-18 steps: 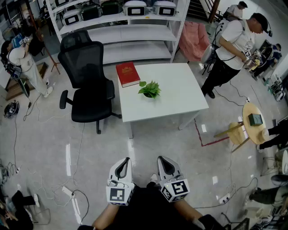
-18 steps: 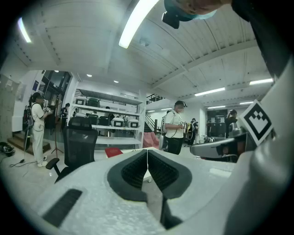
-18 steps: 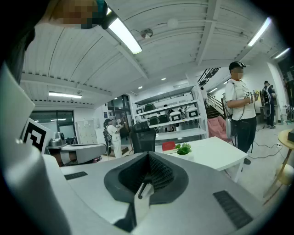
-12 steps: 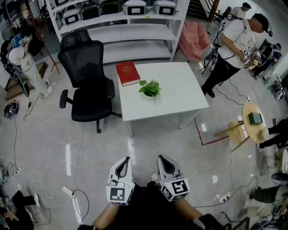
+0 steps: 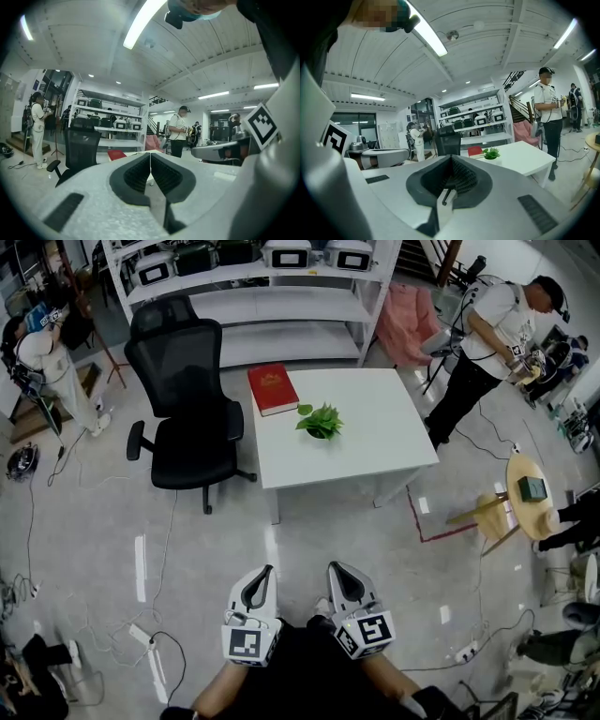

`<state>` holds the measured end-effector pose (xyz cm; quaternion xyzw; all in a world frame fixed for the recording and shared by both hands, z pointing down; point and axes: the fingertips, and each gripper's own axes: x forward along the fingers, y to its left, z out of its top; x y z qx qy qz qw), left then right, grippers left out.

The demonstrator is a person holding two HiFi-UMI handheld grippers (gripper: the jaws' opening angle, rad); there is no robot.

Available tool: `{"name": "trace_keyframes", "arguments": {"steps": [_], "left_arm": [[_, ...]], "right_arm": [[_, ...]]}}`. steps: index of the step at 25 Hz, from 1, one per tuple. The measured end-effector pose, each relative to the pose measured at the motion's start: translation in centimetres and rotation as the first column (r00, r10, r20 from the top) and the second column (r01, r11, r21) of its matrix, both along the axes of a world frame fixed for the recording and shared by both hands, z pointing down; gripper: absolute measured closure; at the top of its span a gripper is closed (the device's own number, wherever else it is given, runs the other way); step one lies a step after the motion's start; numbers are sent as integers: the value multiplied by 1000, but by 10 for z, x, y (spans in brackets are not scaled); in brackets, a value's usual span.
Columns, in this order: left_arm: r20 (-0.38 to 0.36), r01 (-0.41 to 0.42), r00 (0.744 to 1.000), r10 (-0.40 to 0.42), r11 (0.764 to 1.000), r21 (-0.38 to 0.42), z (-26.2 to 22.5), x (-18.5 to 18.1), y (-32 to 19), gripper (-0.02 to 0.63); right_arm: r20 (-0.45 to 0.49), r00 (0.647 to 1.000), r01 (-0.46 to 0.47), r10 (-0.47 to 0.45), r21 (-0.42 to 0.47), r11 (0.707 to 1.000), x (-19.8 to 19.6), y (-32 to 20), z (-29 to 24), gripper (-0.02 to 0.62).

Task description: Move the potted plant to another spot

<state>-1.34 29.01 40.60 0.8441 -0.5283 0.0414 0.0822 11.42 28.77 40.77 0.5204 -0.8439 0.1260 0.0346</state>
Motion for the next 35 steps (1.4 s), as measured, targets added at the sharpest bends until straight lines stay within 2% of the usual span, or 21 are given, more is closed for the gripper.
{"name": "trace_keyframes", "arguments": {"steps": [12, 20, 29, 35], "left_arm": [[-3, -50, 999, 50, 998, -26, 13, -58, 4, 588], [-21, -58, 998, 58, 997, -42, 21, -76, -10, 588], [8, -35, 999, 35, 998, -54, 27, -77, -69, 588], [10, -52, 999, 53, 996, -74, 29, -55, -133, 588]], "right_arm": [[-23, 999, -38, 38, -2, 999, -57, -5, 11, 583], [-53, 998, -28, 27, -23, 999, -77, -18, 20, 583], [-40, 999, -16, 15, -28, 999, -76, -87, 32, 583], [-42, 999, -27, 26, -41, 999, -55, -159, 37, 583]]}}
